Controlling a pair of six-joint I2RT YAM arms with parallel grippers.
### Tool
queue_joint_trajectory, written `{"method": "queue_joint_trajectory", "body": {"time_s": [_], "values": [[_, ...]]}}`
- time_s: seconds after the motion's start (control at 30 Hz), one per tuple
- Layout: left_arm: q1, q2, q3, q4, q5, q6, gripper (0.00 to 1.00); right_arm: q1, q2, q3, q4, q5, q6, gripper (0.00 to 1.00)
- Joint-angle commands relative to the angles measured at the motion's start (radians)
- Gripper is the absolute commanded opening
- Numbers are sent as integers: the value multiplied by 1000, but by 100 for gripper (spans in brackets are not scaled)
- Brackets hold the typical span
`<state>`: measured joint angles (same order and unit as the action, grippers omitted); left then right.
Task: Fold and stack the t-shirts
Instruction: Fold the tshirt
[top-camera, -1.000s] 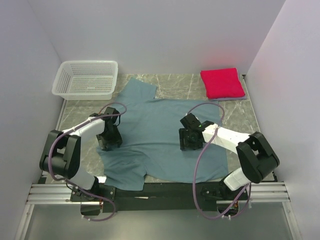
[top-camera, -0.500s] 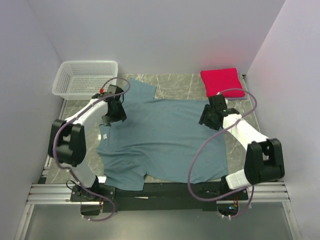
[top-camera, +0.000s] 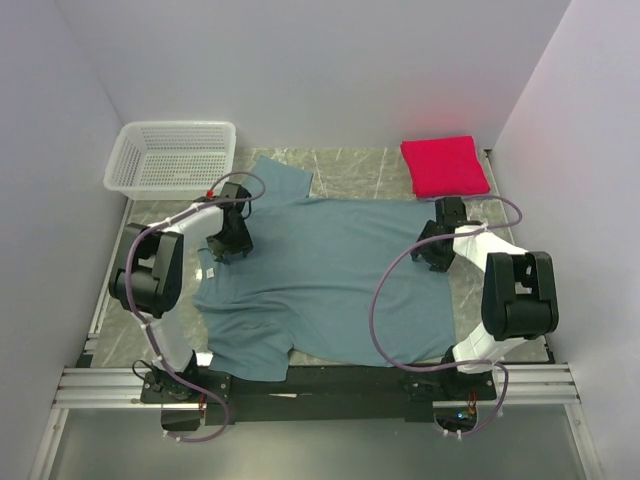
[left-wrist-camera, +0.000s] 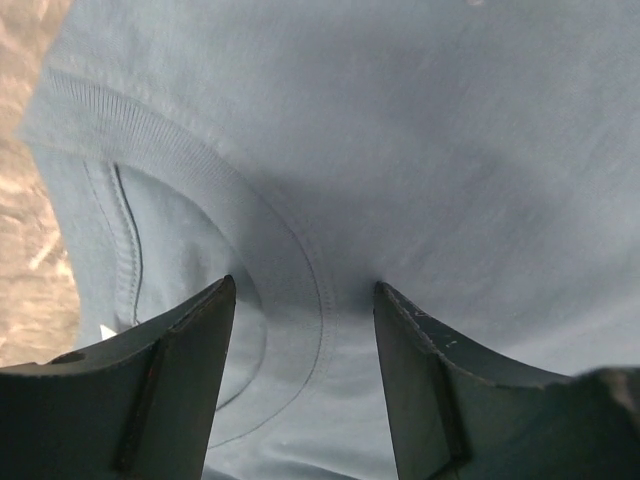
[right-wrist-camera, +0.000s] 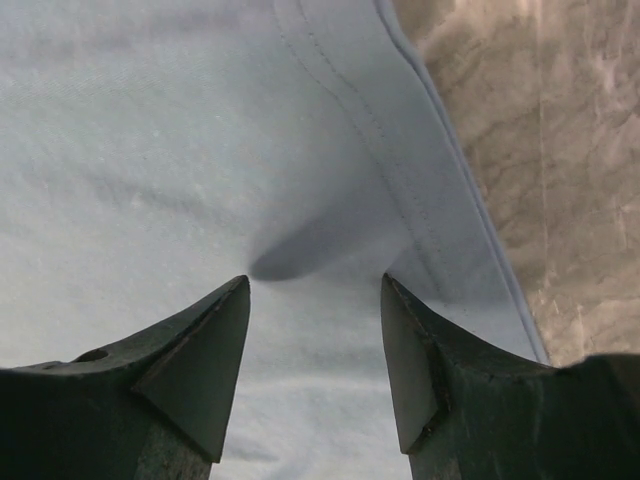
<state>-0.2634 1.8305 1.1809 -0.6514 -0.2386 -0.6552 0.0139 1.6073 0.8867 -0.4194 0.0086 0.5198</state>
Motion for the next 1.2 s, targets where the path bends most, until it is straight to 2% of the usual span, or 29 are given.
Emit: {"method": "queue_joint_trajectory", "body": {"time_s": [0.0, 0.23, 0.4, 0.73, 0.87, 1.03, 1.17], "values": [[24, -10, -95, -10, 56, -12, 63, -37, 3, -55, 14, -38, 16, 62], [47, -74, -240, -34, 117, -23, 63, -94, -59, -158, -36, -64, 42, 62], [61, -131, -276, -63, 151, -9, 64, -118, -135, -230, -88, -52, 40, 62], [69, -247, -334, -113, 229, -7, 66, -183, -342, -273, -200, -12, 92, 64], [69, -306, -238, -136, 153, 5, 71, -187, -408, -230, -164, -10, 106, 64], [70, -312, -66, -45, -2, 38, 74, -186, -397, -82, -108, 16, 20, 62], [72, -220, 28, 59, -122, 71, 68, -184, -348, -5, -9, -5, 9, 53]]}}
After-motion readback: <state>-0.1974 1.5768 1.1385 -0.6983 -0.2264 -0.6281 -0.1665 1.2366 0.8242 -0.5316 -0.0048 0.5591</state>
